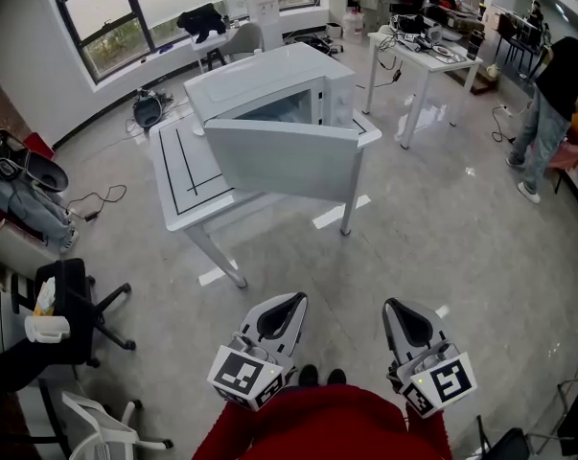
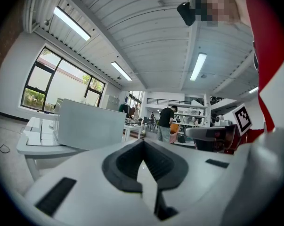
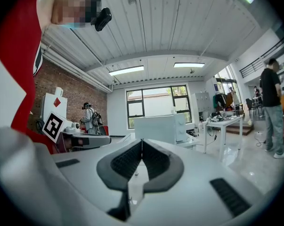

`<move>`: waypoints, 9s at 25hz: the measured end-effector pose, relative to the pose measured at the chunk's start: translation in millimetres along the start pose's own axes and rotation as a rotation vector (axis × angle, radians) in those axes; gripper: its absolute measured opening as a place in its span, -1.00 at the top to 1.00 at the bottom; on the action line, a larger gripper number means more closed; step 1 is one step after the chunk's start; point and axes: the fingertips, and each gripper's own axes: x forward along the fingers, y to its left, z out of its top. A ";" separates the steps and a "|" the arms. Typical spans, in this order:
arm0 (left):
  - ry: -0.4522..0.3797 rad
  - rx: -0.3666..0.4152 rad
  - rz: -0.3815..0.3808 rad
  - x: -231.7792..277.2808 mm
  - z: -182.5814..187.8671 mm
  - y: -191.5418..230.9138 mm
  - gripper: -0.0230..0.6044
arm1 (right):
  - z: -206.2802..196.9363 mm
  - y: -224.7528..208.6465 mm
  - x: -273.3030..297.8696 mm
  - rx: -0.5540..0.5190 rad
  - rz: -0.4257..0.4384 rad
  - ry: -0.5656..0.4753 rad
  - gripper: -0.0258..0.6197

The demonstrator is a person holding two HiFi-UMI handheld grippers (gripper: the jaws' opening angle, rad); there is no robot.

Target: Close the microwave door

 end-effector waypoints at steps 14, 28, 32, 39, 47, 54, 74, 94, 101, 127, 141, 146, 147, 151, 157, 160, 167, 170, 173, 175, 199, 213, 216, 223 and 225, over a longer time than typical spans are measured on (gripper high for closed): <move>0.000 -0.005 -0.031 -25.0 -8.3 8.3 0.90 | -7.7 30.2 8.9 -0.005 -0.005 0.019 0.88; -0.008 -0.024 -0.029 -17.0 -8.4 20.8 0.90 | -1.2 19.3 12.3 -0.017 -0.046 0.015 0.88; -0.006 -0.024 -0.032 -3.4 -7.5 21.0 0.90 | -3.6 6.7 16.0 -0.012 -0.049 0.017 0.88; 0.015 -0.007 -0.022 33.1 -6.7 28.6 0.90 | -10.2 -29.0 32.1 0.012 -0.049 0.035 0.88; 0.038 -0.007 0.018 97.8 -7.3 53.0 0.90 | -5.7 -87.5 75.1 0.016 -0.022 0.042 0.88; 0.037 0.008 0.067 150.2 10.4 69.1 0.90 | -2.4 -134.7 94.1 0.046 -0.021 0.063 0.88; 0.019 0.000 0.258 235.2 36.8 118.3 0.90 | 13.7 -209.0 121.8 0.059 0.038 0.054 0.88; 0.027 0.036 0.384 282.5 47.1 160.4 0.90 | 12.0 -249.2 150.6 0.049 0.100 0.055 0.88; 0.030 0.051 0.451 294.3 58.1 176.6 0.90 | 16.5 -251.3 184.7 -0.007 0.193 0.076 0.88; 0.003 0.042 0.530 334.6 78.1 236.7 0.90 | 47.2 -260.6 321.1 -0.077 0.328 0.030 0.88; 0.041 0.028 0.551 347.0 75.1 256.4 0.90 | 37.7 -263.2 348.8 -0.054 0.320 0.146 0.88; 0.040 0.001 0.554 347.7 76.4 258.5 0.90 | 49.9 -259.6 360.5 -0.076 0.352 0.073 0.88; 0.036 -0.012 0.557 348.3 77.3 260.0 0.90 | 49.8 -259.1 361.8 -0.072 0.350 0.080 0.88; 0.037 -0.023 0.571 348.4 78.8 264.3 0.90 | 43.7 -257.5 364.4 -0.062 0.344 0.124 0.88; 0.033 -0.035 0.549 352.1 79.8 266.3 0.90 | 46.8 -255.7 368.2 -0.067 0.357 0.094 0.88; 0.016 -0.067 0.540 355.0 83.4 269.4 0.91 | 45.4 -253.5 368.2 -0.057 0.355 0.096 0.88; 0.011 -0.066 0.541 353.4 83.7 269.5 0.90 | 40.5 -253.0 369.5 -0.050 0.352 0.101 0.88; 0.019 -0.076 0.534 353.7 80.9 268.9 0.90 | 38.3 -257.7 370.2 -0.043 0.333 0.137 0.88; 0.022 -0.091 0.518 353.8 78.5 268.6 0.90 | 43.5 -263.5 375.5 -0.062 0.322 0.136 0.88; 0.023 -0.096 0.498 354.5 77.0 268.0 0.90 | 49.5 -266.2 380.4 -0.078 0.321 0.117 0.88; -0.132 0.043 0.519 337.6 111.0 220.1 0.90 | 88.8 -309.6 368.0 -0.093 0.550 0.101 0.88; -0.166 0.064 0.573 339.9 112.1 147.3 0.90 | 110.4 -328.6 319.9 -0.073 0.690 -0.048 0.88; -0.140 0.058 0.575 334.0 105.8 148.5 0.90 | 111.9 -325.3 319.2 -0.063 0.684 -0.049 0.88; -0.170 0.072 0.549 332.4 113.4 144.9 0.90 | 108.2 -316.8 315.1 -0.034 0.671 -0.032 0.89; -0.171 0.075 0.543 333.5 113.2 143.4 0.90 | 105.8 -317.0 314.0 -0.041 0.666 -0.025 0.88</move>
